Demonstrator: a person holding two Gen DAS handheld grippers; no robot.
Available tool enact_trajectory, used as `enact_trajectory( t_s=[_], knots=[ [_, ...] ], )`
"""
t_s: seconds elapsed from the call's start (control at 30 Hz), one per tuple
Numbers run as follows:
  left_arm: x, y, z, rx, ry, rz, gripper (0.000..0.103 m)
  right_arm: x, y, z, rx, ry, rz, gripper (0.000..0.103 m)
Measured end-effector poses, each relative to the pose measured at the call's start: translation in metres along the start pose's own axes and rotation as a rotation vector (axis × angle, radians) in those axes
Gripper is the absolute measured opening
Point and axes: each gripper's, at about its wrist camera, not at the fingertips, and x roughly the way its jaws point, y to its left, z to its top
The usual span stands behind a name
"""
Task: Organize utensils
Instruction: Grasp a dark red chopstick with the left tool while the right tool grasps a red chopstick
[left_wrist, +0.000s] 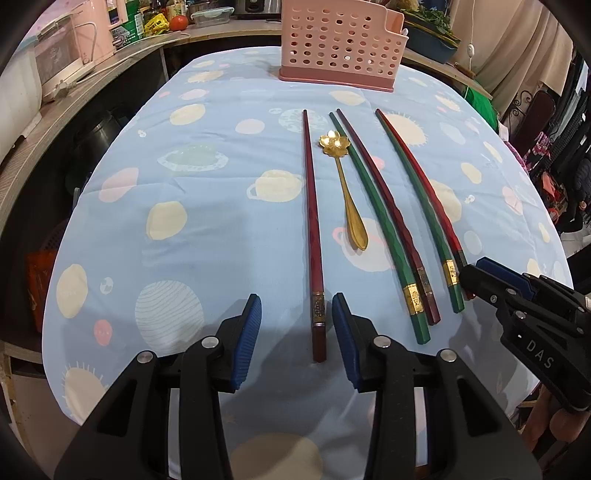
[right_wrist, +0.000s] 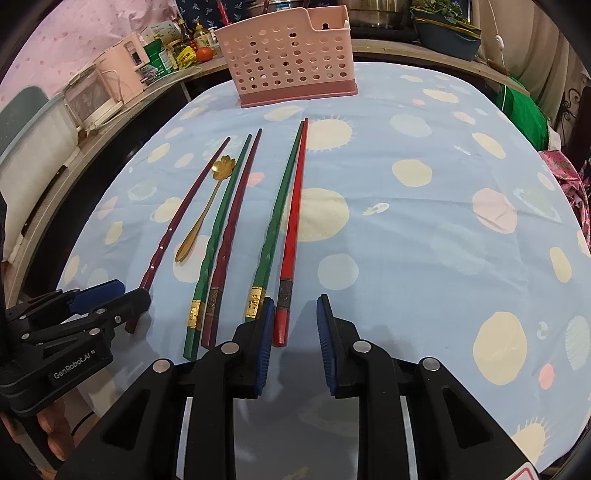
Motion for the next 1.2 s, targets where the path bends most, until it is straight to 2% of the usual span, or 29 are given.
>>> enact_trajectory(
  t_s=[0.13, 0.33, 0.4, 0.6, 0.83, 1.2],
  knots=[
    [-0.002, 0.0, -0.002, 0.001, -0.001, 0.004, 0.033, 0.0, -0.002, -0.001, -0.002, -0.003, -0.006, 0.016],
    [-0.003, 0.002, -0.003, -0.004, 0.004, -0.021, 0.017, 0.0, -0.004, 0.0, 0.001, -0.002, -0.007, 0.011],
    [-0.002, 0.002, -0.003, -0.009, 0.008, -0.036, 0.008, 0.0, -0.005, -0.001, 0.004, 0.0, -0.008, 0.01],
    [-0.002, 0.004, -0.004, -0.021, 0.012, -0.065, 0.007, -0.001, -0.009, -0.001, 0.022, 0.007, 0.005, 0.007],
    [-0.01, 0.004, -0.002, -0.033, 0.0, -0.062, 0.007, -0.01, -0.01, -0.001, 0.038, 0.002, 0.026, 0.007],
    [-0.053, 0.014, 0.023, -0.083, -0.088, -0.071, 0.007, -0.059, -0.011, 0.027, 0.057, -0.127, 0.046, 0.007]
  ],
)
